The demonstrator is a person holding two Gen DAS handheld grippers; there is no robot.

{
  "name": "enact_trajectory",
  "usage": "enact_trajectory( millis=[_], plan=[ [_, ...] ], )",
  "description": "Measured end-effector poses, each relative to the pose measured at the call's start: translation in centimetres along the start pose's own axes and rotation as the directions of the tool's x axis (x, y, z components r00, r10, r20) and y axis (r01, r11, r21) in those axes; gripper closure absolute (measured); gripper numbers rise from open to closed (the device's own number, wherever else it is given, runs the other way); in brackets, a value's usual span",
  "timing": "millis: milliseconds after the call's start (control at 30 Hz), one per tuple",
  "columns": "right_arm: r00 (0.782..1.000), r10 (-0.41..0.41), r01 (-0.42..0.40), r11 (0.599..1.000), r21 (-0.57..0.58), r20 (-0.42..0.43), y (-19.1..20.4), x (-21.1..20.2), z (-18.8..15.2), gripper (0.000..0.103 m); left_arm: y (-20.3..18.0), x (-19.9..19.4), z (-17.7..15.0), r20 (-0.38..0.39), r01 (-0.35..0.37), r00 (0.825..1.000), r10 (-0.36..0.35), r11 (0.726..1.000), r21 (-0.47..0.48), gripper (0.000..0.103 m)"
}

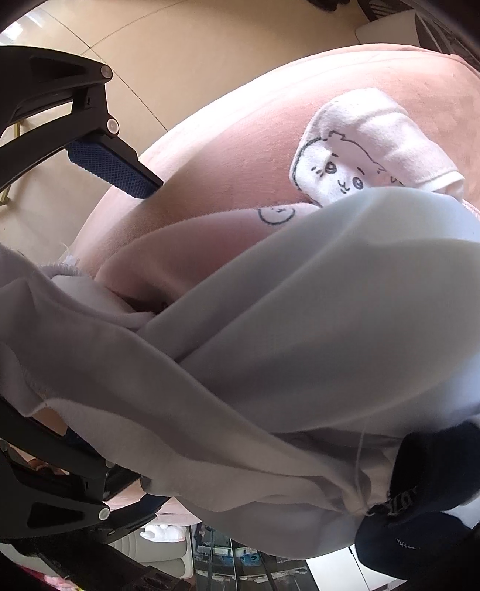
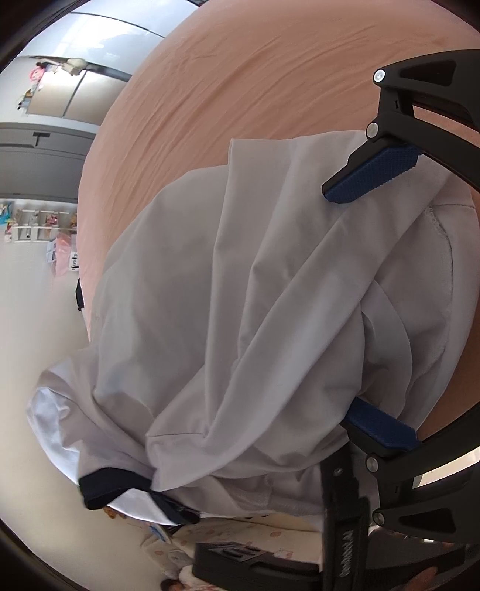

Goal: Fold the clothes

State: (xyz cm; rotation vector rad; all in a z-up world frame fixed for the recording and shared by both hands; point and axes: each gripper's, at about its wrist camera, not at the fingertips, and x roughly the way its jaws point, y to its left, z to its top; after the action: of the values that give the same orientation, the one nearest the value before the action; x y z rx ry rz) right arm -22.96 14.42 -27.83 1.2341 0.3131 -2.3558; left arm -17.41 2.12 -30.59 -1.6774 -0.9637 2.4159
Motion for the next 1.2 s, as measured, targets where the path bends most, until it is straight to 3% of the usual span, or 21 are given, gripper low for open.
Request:
enact_trajectory(
  millis=[133, 567, 633, 867, 1200],
  plan=[
    [0.999, -0.026, 0.024, 0.999, -0.033, -0.038, 0.3, 1.1, -1.0, 0.0, -0.5, -0.2, -0.8, 0.015, 0.001, 1.0, -0.001, 1.0, -0.001, 0.0],
    [0.996, -0.087, 0.087, 0.996, -0.009, -0.002, 1.0, -0.1, -3.0, 0.004, -2.9, -1.2, -3.9, 0.055, -0.011, 0.998, 0.012, 1.0, -0.019, 0.0],
    [0.996, -0.089, 0.089, 0.996, -0.004, 0.002, 1.6, -0.6, -3.2, 0.01, -3.5, -1.5, -4.5, 0.06, -0.018, 0.998, 0.019, 1.0, -0.012, 0.001],
    [0.994, -0.108, 0.108, 0.994, -0.001, -0.012, 3.6, -1.6, -2.6, 0.05, -5.3, -3.1, -6.7, 0.079, -0.03, 0.996, 0.03, 1.0, 0.0, 0.013],
    [0.996, -0.091, 0.092, 0.994, 0.063, -0.02, 5.1, -4.2, -1.6, 0.085, -7.5, -6.0, -10.6, 0.101, -0.01, 0.995, 0.008, 1.0, 0.02, 0.056]
  ],
)
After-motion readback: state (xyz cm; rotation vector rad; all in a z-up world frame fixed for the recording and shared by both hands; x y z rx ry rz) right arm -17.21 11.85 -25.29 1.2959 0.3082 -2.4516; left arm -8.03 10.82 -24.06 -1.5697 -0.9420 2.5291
